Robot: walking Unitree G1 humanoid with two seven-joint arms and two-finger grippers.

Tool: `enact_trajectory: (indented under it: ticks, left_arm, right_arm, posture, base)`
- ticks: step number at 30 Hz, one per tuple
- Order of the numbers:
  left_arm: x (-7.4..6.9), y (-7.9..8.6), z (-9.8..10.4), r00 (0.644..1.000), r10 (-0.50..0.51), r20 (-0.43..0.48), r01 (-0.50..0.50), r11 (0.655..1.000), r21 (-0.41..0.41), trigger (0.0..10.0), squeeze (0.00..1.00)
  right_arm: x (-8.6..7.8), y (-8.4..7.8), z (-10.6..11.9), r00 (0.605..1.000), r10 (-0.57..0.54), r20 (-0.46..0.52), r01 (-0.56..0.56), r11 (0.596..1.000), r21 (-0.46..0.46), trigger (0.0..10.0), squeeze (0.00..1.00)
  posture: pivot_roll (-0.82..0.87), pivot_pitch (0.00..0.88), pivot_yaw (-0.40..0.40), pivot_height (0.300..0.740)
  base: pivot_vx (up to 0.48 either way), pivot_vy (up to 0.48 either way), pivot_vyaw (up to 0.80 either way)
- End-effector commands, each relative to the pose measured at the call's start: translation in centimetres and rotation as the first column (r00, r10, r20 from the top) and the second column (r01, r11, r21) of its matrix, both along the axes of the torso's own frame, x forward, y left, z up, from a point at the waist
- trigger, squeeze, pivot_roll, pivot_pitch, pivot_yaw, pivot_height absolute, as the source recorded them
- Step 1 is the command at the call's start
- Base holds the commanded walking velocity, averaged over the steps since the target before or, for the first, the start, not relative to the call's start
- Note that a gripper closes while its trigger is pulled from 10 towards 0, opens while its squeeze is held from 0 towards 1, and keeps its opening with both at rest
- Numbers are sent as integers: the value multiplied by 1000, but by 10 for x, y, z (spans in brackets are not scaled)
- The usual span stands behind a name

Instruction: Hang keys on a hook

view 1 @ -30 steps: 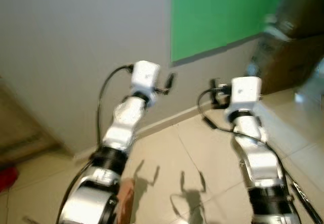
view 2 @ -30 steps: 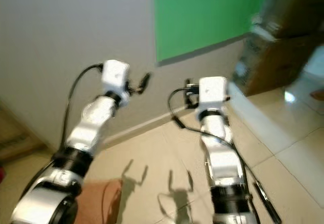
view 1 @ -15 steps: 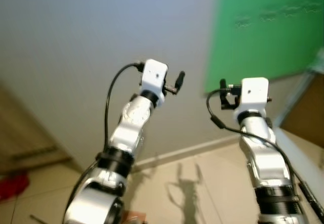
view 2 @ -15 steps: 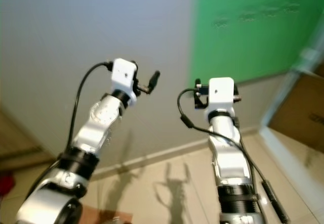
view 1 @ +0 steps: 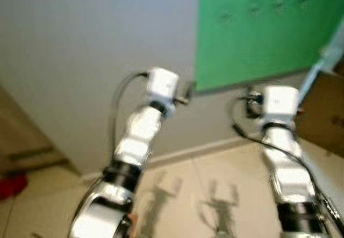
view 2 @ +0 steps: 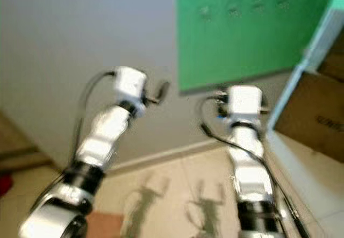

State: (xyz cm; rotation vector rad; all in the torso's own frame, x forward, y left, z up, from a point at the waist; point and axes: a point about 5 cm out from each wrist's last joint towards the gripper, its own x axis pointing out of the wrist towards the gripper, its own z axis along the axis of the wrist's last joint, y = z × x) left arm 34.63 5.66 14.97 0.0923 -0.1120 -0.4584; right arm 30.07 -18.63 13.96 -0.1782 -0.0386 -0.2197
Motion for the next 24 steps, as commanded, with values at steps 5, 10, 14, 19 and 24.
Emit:
enact_trajectory:
  ticks: [5, 10, 14, 19, 24]
  left_arm:
    - [4, 9, 5, 1000, 8, 19, -9, 999, 33, 10000, 0]
    - [4, 9, 6, 1000, 3, 31, -4, 999, 40, 10000, 0]
    - [1, 9, 7, 999, -17, 40, 17, 1000, 16, 10000, 0]
    - [-1, 6, 6, 998, -42, 40, 40, 999, 33, 10000, 0]
    - [-1, 7, 5, 999, -37, 37, 36, 999, 36, 10000, 0]
  right_arm:
    - [2, 11, 4, 999, 45, 20, -46, 999, 18, 10000, 0]
    - [2, 12, 4, 998, 56, 18, -56, 998, 11, 10000, 0]
    - [1, 17, 5, 996, 83, 29, -83, 997, -5, 10000, 0]
    - [1, 19, 5, 995, 92, 28, -92, 996, -6, 10000, 0]
    - [1, 20, 4, 995, 95, 27, -94, 995, -10, 10000, 0]
  posture:
    - [-166, 0, 76, 740]
    - [-167, 0, 76, 740]
    - [-165, 0, 72, 740]
    - [-165, 0, 71, 740]
    - [-166, 0, 73, 740]
  base:
    - [0, 0, -608]
    - [0, 0, -625]
    - [0, -83, -484]
    - [0, -409, 0]
    - [0, -425, 0]
